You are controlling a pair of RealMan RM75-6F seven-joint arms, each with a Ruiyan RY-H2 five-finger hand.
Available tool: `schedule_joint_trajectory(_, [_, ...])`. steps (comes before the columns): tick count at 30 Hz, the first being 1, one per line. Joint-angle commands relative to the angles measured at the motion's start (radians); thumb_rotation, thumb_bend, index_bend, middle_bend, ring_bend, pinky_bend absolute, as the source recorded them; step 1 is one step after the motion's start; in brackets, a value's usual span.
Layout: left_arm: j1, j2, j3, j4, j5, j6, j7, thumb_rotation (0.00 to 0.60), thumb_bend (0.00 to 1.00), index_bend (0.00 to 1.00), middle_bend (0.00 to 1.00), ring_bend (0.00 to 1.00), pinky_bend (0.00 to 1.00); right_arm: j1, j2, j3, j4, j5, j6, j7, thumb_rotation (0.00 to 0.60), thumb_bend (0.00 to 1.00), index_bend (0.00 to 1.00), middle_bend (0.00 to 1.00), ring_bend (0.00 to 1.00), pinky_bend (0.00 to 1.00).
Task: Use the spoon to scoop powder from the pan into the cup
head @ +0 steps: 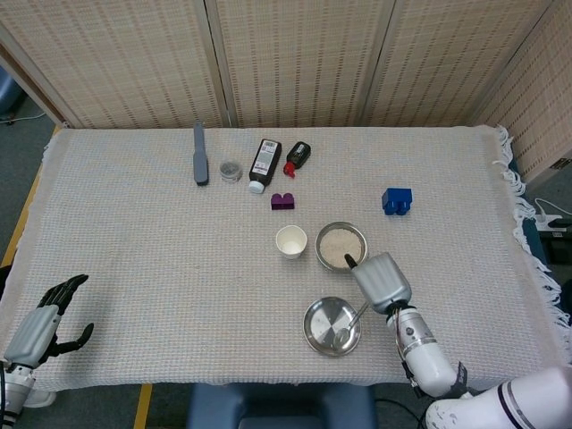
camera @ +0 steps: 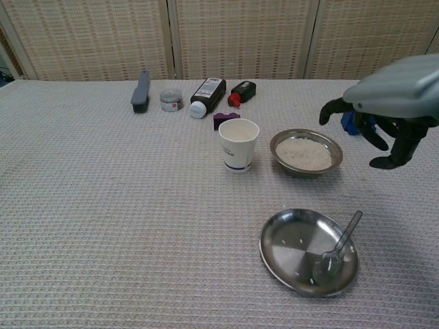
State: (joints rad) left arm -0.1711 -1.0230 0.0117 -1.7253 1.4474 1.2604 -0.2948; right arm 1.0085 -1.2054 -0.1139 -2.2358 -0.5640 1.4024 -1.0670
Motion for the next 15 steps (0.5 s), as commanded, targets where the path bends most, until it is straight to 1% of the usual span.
schedule_joint_trajectory(1, [0.010,-0.019,-0.010,0.017,0.009,0.037,0.028,0.600,0.41,0.00,0.00,0.00,0.00,-0.199,0.135,-0.121,-0.035,-0.327,0.112,0.196,0.600,0.20,0.00,0.18,0.14,0.36])
schedule_joint_trajectory(3, [0.016,-0.034,-0.017,0.028,0.015,0.062,0.054,0.600,0.41,0.00,0.00,0.00,0.00,-0.267,0.158,-0.150,-0.016,-0.417,0.152,0.258,0.600,0.18,0.00,0.05,0.03,0.26])
schedule_joint_trajectory(5, [0.021,-0.049,-0.022,0.041,0.022,0.087,0.083,0.600,0.41,0.00,0.00,0.00,0.00,-0.335,0.171,-0.175,0.015,-0.504,0.189,0.327,0.600,0.15,0.00,0.00,0.00,0.20])
schedule_joint_trajectory(8, [0.028,-0.068,-0.030,0.054,0.027,0.116,0.114,0.600,0.41,0.00,0.00,0.00,0.00,-0.427,0.173,-0.198,0.079,-0.620,0.238,0.427,0.600,0.12,0.00,0.00,0.00,0.11])
schedule_joint_trajectory(11, [0.034,-0.083,-0.036,0.069,0.029,0.138,0.137,0.600,0.41,0.00,0.00,0.00,0.00,-0.510,0.158,-0.209,0.172,-0.709,0.281,0.498,0.600,0.11,0.00,0.00,0.00,0.08])
schedule_joint_trajectory(13, [0.039,-0.092,-0.039,0.078,0.030,0.154,0.148,0.600,0.41,0.00,0.00,0.00,0.00,-0.559,0.139,-0.202,0.238,-0.740,0.306,0.530,0.600,0.11,0.00,0.00,0.00,0.05])
schedule_joint_trajectory(15, [0.045,-0.098,-0.039,0.084,0.034,0.165,0.152,0.600,0.41,0.00,0.00,0.00,0.00,-0.596,0.121,-0.190,0.286,-0.750,0.319,0.562,0.600,0.11,0.00,0.00,0.00,0.05])
